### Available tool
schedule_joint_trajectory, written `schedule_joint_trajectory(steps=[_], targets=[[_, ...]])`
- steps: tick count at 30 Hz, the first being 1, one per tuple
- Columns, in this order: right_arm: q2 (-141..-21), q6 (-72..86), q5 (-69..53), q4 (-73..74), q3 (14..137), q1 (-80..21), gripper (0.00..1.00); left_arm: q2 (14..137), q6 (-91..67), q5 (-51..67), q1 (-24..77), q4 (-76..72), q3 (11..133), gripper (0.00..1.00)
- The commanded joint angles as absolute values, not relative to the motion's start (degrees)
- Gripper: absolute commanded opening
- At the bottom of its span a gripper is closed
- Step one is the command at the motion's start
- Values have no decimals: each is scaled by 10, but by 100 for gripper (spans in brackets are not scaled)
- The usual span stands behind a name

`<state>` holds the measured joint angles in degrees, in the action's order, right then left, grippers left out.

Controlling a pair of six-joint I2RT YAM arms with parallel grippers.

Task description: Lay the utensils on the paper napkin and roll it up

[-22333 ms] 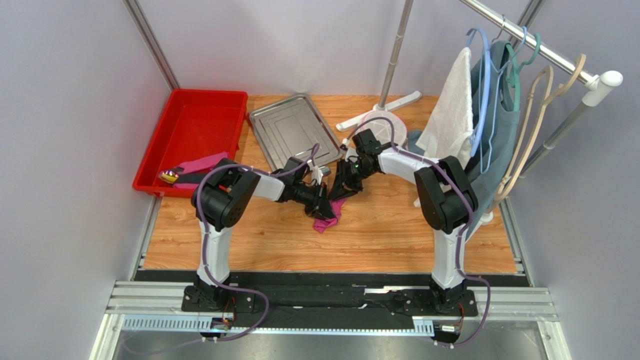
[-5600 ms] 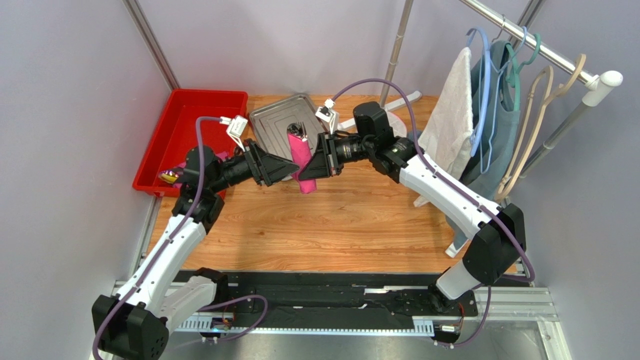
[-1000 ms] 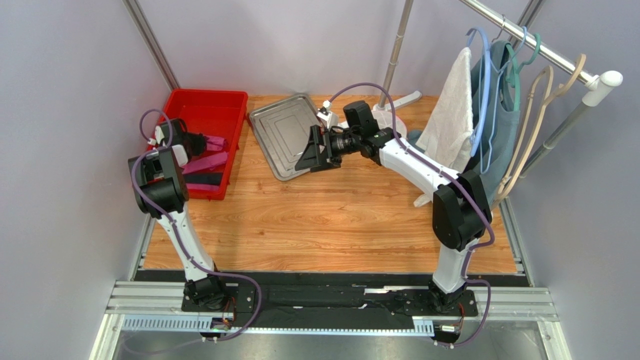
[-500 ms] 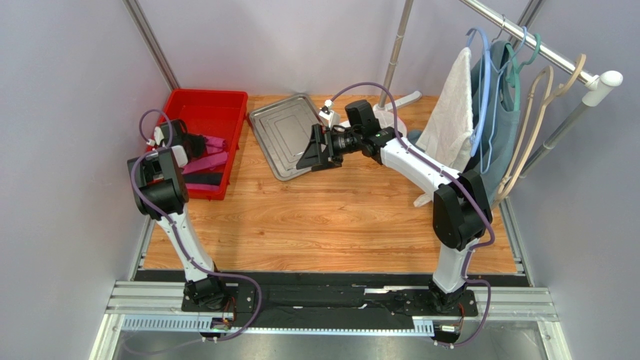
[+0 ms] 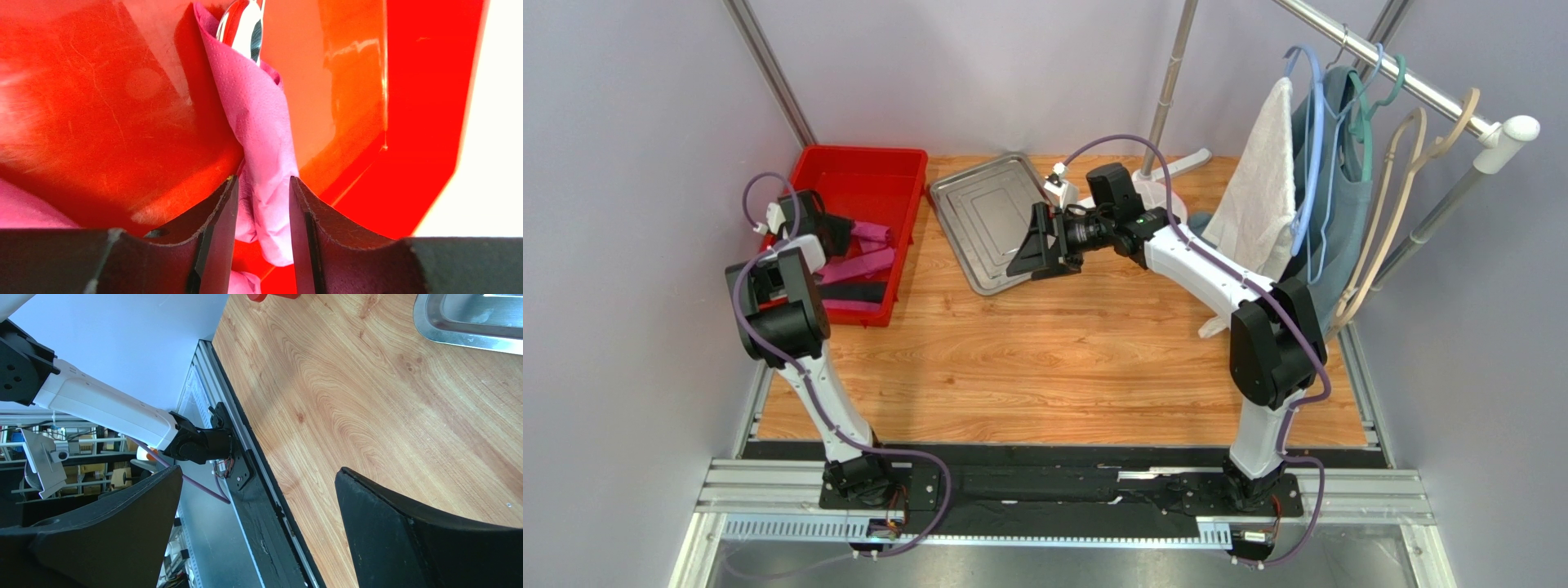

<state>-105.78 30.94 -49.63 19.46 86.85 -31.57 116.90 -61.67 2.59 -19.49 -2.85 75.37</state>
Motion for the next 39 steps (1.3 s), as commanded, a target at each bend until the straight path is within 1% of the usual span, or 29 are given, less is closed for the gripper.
schedule_joint_trajectory(steps=[1, 3, 6, 7, 9, 10, 12, 15, 26, 39], targets=[[-1056, 316, -508, 180, 894, -313, 100, 1122, -598, 10, -193, -16, 747, 44], [-1055, 316, -509, 181, 894, -313, 100, 1106, -590, 10, -194, -16, 738, 44], [-1052, 315, -511, 180, 889, -313, 100, 1077, -570, 27, -194, -39, 723, 39], [-1052, 316, -512, 179, 886, -314, 100, 1071, -561, 52, -193, -47, 722, 34], [-1054, 321, -516, 171, 882, -313, 100, 1067, -558, 68, -192, -61, 724, 29], [-1055, 324, -517, 167, 882, -314, 100, 1069, -556, 90, -192, -70, 725, 20], [-1056, 328, -519, 166, 882, -314, 100, 1077, -555, 98, -191, -76, 733, 15], [-1055, 326, -515, 165, 883, -314, 100, 1097, -552, 98, -183, -65, 749, 13], [-1058, 323, -516, 167, 882, -313, 100, 1163, -569, 89, -166, -32, 783, 12], [-1063, 322, -515, 171, 884, -313, 100, 1186, -562, 47, -166, 18, 780, 11]])
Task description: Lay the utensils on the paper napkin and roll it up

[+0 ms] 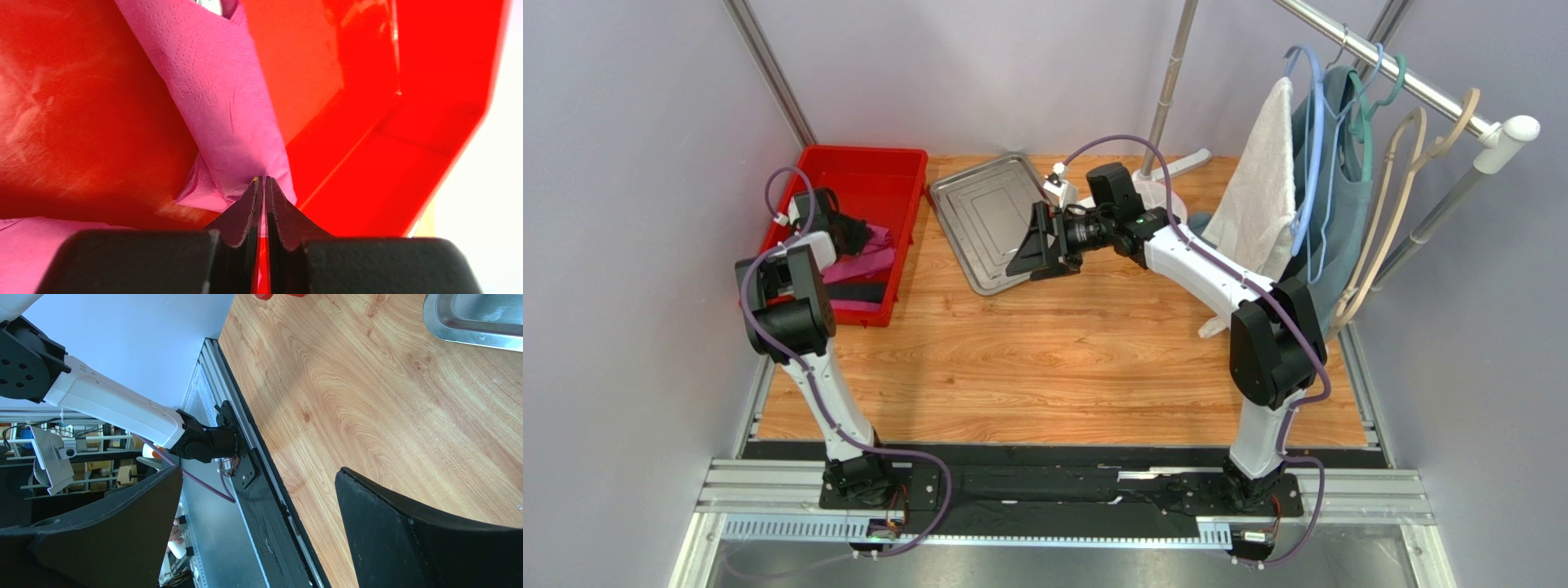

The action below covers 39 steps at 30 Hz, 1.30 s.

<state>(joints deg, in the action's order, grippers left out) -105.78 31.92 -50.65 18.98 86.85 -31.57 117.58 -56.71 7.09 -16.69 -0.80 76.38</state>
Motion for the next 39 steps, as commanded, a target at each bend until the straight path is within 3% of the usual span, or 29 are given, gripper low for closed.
schedule_joint_trajectory(steps=[1, 12, 30, 36, 37, 39], targets=[[-1063, 321, -515, 171, 883, -313, 100, 1188, -562, 45, -166, 23, 781, 11], [-1063, 322, -515, 171, 884, -313, 100, 1184, -558, 45, -167, 27, 786, 12], [-1042, 323, -515, 169, 880, -313, 100, 1057, -483, 10, -167, 8, 773, 20], [-994, 298, -498, 176, 854, -307, 100, 971, -387, 70, -167, 39, 774, 41], [-975, 290, -487, 180, 849, -304, 100, 960, -372, 97, -165, 49, 778, 51], [-950, 271, -468, 188, 825, -297, 100, 930, -326, 126, -162, 99, 794, 62]])
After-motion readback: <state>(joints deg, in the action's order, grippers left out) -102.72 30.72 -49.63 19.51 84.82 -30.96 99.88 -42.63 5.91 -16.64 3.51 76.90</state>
